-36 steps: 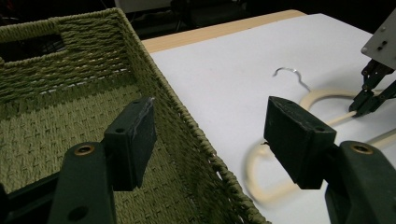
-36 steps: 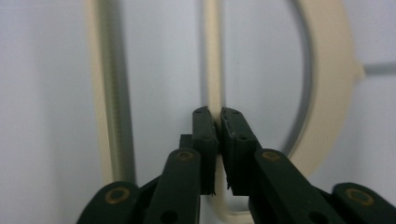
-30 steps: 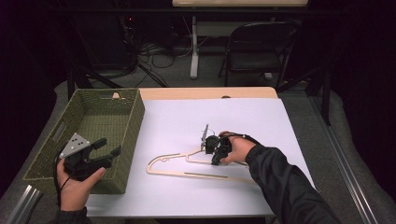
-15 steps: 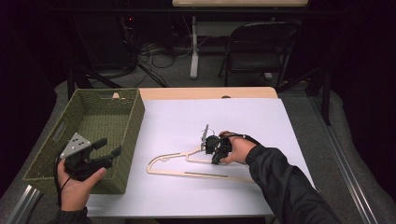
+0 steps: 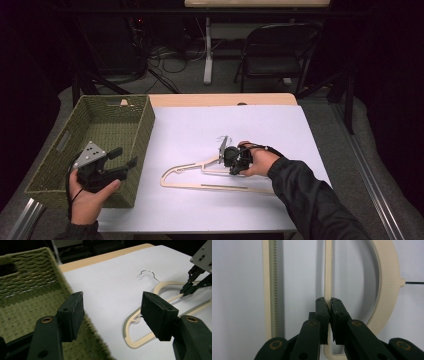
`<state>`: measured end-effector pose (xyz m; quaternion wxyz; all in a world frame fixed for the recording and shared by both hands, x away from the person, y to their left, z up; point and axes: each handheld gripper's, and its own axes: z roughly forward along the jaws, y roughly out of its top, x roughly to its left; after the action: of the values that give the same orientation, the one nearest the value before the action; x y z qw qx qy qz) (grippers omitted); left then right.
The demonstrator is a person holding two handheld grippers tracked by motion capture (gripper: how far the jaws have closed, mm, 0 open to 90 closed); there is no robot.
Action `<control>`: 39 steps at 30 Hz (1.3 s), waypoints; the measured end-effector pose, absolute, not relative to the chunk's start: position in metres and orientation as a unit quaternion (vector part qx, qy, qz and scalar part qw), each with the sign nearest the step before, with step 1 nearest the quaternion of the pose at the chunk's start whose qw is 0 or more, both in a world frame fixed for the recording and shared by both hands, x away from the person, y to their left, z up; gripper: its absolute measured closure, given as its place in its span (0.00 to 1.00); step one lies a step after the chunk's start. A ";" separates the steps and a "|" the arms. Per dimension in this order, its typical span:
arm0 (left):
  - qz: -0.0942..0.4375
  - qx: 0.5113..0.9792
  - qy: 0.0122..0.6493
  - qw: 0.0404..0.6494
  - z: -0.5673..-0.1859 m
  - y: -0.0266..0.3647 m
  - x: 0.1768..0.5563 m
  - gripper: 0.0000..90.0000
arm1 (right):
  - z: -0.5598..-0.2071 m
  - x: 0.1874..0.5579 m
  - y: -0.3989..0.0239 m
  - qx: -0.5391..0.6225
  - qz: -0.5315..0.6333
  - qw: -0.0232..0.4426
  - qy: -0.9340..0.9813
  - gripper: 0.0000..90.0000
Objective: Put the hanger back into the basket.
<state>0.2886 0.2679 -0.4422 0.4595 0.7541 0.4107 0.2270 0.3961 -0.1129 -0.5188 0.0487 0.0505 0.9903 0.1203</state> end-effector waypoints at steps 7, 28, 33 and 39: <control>0.194 0.778 0.377 0.463 -0.436 0.234 0.297 0.41 | -0.499 0.368 -0.124 0.018 0.133 0.120 0.984 0.95; 0.038 0.852 0.317 0.416 -0.467 0.139 0.352 0.55 | -0.476 0.329 -0.120 -0.031 0.149 0.187 0.970 0.95; 0.000 0.857 0.313 0.409 -0.476 0.126 0.361 0.61 | -0.479 0.328 -0.115 -0.041 0.146 0.189 0.970 0.95; -0.027 0.866 0.309 0.393 -0.486 0.111 0.368 0.67 | -0.480 0.327 -0.112 -0.043 0.139 0.186 0.972 0.95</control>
<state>0.3681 0.1108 -0.4859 0.3934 0.8655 0.3088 -0.0272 0.3268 -0.1115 -0.4797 0.1856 -0.0428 0.9718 0.1387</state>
